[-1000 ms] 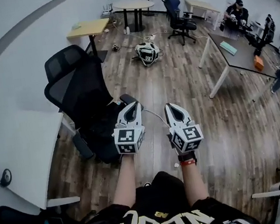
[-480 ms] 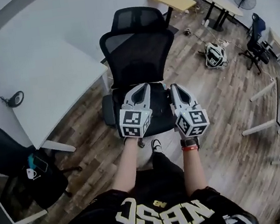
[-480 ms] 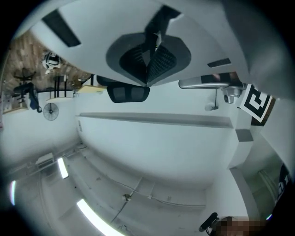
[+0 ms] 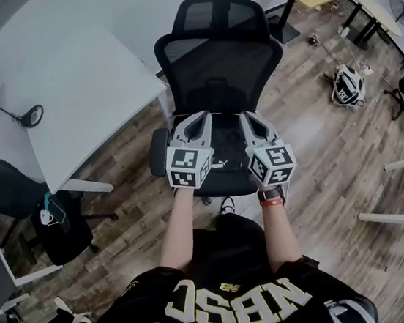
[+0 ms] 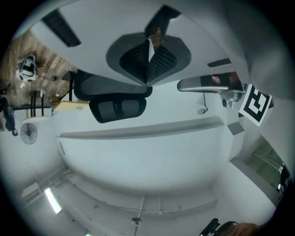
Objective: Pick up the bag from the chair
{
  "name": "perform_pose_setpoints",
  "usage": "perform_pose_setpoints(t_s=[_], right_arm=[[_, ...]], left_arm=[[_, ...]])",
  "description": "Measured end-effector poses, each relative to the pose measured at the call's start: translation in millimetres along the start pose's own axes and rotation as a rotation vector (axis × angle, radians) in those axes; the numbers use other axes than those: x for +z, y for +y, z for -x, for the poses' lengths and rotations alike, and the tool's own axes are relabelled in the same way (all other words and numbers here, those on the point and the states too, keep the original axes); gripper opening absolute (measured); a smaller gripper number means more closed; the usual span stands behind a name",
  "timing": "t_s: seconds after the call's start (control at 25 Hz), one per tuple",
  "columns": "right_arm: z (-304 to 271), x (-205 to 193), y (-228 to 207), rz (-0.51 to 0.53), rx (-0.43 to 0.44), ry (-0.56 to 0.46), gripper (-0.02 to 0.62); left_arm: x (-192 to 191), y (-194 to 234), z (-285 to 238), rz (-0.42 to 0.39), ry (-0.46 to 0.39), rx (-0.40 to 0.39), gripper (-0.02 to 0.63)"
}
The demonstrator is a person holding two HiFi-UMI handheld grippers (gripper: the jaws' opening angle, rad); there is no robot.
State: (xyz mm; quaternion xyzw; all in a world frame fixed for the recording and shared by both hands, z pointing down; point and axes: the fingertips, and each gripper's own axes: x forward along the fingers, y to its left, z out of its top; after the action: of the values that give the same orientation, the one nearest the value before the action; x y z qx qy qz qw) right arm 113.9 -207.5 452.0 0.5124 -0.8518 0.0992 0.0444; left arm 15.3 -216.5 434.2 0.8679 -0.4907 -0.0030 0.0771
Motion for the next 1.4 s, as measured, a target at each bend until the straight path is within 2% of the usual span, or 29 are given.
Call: perform_pose_setpoints(t_s=[0.24,0.36,0.56,0.76,0.84,1.04,1.4], right_arm=[[-37.3,-15.5,-58.9,-0.038,0.017,0.06,0.011],[-48.8,-39.5,-82.0,-0.055,-0.002,0.119,0.01],[-68.0,-103.0,-98.0,-0.158,-0.014,0.294,0.018],[-93.8,-169.6,-114.1,-0.086,-0.101,0.463,0.02],[-97.3,-198.6,-119.9,-0.09,-0.118,0.514,0.021],[-106.2,-255.9,-132.9,-0.088,-0.134,0.591,0.026],[-105.2,-372.6,-158.5,-0.096,-0.139,0.747,0.06]], left_arm=[[-22.3,18.8,-48.7,0.018,0.096,0.077,0.015],[-53.7,26.5,-67.6,0.024,0.173,0.096,0.015],[-114.0,39.7,-90.2,0.07,0.305,0.07,0.017],[-172.6,62.9,-115.3,0.072,0.412,0.035,0.017],[-201.4,70.3,-120.5,0.091,0.453,0.027,0.017],[-271.3,87.6,-122.1,0.149,0.548,0.019,0.017],[-378.2,114.7,-121.7,0.19,0.701,0.016,0.02]])
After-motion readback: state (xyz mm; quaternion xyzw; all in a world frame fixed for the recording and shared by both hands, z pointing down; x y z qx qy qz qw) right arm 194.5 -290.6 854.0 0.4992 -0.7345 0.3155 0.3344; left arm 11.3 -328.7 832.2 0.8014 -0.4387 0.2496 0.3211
